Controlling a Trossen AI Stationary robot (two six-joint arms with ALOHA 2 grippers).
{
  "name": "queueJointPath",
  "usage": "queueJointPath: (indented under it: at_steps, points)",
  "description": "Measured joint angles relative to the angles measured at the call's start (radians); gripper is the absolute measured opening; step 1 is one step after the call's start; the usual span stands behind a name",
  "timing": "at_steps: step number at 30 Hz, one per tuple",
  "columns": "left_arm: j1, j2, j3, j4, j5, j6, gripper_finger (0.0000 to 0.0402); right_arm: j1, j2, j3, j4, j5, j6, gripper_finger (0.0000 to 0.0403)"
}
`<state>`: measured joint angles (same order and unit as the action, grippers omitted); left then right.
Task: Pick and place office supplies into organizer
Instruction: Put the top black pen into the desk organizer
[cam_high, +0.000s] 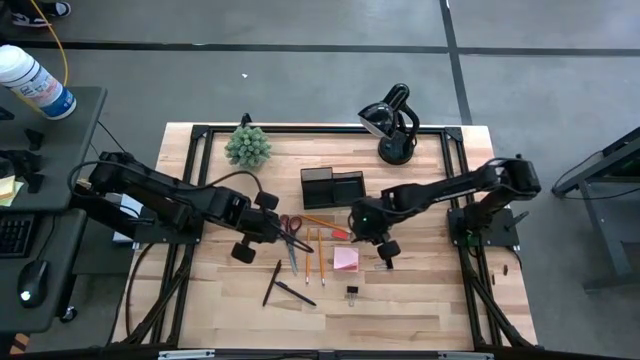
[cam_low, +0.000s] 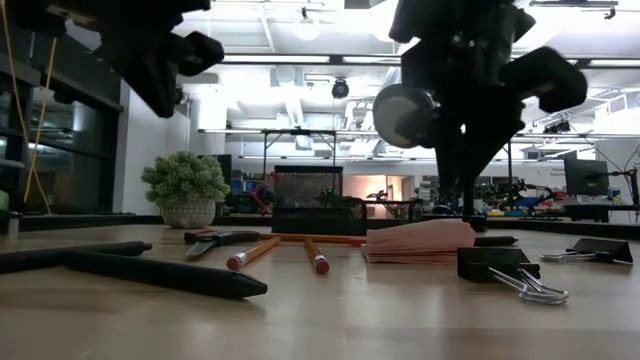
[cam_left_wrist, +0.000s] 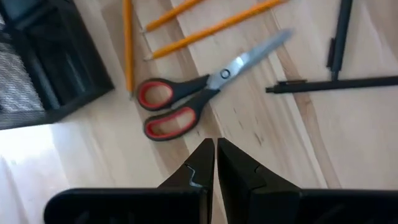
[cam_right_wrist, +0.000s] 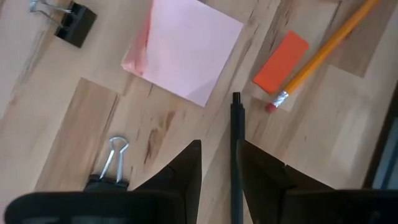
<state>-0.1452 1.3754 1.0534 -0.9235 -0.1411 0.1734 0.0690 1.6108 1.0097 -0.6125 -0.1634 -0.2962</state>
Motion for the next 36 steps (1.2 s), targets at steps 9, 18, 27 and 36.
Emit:
queueJointPath:
  at_steps: [9,18,27,36]
  points:
    - [0.000,0.000,-0.020,0.004,0.003,0.003,0.0010,0.000,0.134,0.094,-0.033,0.042,0.002,0.0096]
    - [-0.028,-0.051,-0.021,-0.032,-0.033,0.005,0.0010,-0.001,0.189,0.124,-0.064,0.057,0.003,0.0096]
    - [-0.086,-0.189,-0.109,0.001,-0.091,-0.088,0.0010,-0.004,0.190,0.122,-0.064,0.059,0.000,0.0096]
    - [-0.107,-0.237,-0.132,0.017,-0.122,-0.130,0.0010,-0.005,0.190,0.122,-0.068,0.059,-0.023,0.0096]
